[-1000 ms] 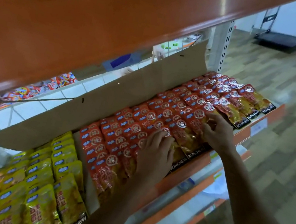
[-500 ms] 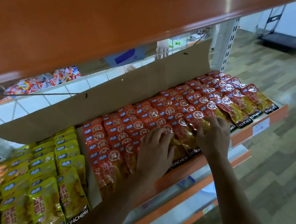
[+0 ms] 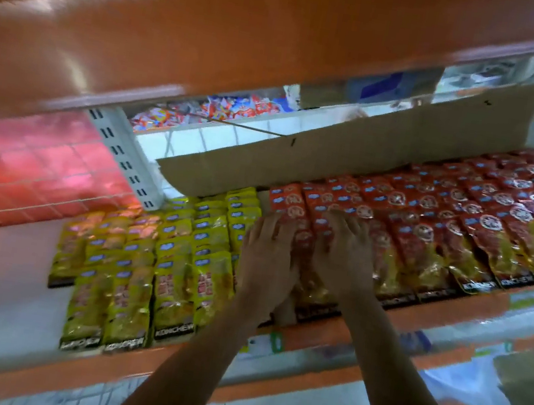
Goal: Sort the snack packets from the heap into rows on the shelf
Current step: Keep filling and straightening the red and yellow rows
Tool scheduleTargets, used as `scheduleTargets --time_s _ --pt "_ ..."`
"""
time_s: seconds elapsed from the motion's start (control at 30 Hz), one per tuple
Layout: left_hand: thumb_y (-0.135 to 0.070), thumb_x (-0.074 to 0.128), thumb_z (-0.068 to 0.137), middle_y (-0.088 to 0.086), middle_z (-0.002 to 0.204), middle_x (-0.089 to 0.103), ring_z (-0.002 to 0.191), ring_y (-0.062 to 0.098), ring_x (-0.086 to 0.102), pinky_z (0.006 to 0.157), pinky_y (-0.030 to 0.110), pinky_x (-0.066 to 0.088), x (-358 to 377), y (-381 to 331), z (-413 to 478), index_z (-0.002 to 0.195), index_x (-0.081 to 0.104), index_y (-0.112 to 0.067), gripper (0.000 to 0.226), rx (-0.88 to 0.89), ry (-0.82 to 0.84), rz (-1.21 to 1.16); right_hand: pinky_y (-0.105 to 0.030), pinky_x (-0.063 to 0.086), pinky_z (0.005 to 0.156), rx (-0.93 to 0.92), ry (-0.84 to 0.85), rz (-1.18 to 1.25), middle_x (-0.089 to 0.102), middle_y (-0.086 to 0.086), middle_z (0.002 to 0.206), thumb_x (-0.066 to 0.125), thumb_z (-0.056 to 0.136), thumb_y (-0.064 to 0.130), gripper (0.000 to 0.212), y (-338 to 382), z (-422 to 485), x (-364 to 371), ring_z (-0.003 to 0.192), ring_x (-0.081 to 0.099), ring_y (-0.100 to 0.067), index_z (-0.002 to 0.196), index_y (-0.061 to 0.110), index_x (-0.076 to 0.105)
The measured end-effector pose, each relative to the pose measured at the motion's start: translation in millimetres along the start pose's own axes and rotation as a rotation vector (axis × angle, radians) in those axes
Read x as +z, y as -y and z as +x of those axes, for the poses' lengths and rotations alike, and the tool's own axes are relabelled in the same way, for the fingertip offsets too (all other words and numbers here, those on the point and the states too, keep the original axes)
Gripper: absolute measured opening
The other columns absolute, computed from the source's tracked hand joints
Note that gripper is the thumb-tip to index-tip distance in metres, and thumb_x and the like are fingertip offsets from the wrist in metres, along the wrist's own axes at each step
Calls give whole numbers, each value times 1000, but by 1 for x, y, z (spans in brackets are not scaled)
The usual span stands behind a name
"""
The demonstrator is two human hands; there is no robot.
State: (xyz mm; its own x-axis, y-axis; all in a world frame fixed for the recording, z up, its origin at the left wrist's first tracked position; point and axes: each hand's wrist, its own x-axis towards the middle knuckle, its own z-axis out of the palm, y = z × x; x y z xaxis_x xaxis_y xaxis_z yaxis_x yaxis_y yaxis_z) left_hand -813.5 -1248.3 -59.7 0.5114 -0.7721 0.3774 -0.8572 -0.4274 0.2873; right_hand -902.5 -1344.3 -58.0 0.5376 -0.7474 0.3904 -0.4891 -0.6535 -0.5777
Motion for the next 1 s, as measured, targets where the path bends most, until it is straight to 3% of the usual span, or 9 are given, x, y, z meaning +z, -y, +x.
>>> scheduleTargets --time_s 0.1,0.3,0.43,0.6,0.77,1.0 --pt "-24 58 87 12 136 50 129 34 42 106 42 36 -28 49 -26 132 54 -13 47 -126 -6 28 -41 39 96 -76 37 42 64 -21 112 60 74 5 39 56 -16 30 107 55 -39 112 -1 64" --pt "-24 53 90 13 142 46 134 33 38 108 44 33 -99 153 -96 137 50 -13 48 -273 -49 126 -43 43 94 -236 141 125 65 -21 110 64 75 8 36 174 -69 92 106 57 -39 111 -1 64" --pt "-30 48 94 6 145 44 136 28 36 109 40 31 -137 222 -147 140 47 -18 48 -395 -100 185 -37 38 100 -343 223 119 63 -13 118 58 84 15 39 247 -112 136 113 54 -32 121 7 61" --pt "-31 51 95 10 145 46 137 31 37 108 43 32 -176 295 -207 138 50 -15 46 -529 -169 209 -34 32 105 -448 390 59 54 -7 133 58 85 20 47 324 -157 185 124 46 -26 131 12 52" --pt "-37 47 97 9 147 44 140 29 32 109 42 29 -207 357 -250 140 47 -17 48 -664 -197 249 -29 17 115 -512 485 74 41 -5 148 55 92 26 51 383 -188 224 138 32 -22 140 12 43" --pt "-44 40 98 6 152 36 142 25 25 110 40 26 -242 446 -279 146 36 -22 53 -825 -154 309 -30 19 117 -583 593 139 38 -3 150 52 96 30 49 462 -198 287 140 29 -20 141 15 41"
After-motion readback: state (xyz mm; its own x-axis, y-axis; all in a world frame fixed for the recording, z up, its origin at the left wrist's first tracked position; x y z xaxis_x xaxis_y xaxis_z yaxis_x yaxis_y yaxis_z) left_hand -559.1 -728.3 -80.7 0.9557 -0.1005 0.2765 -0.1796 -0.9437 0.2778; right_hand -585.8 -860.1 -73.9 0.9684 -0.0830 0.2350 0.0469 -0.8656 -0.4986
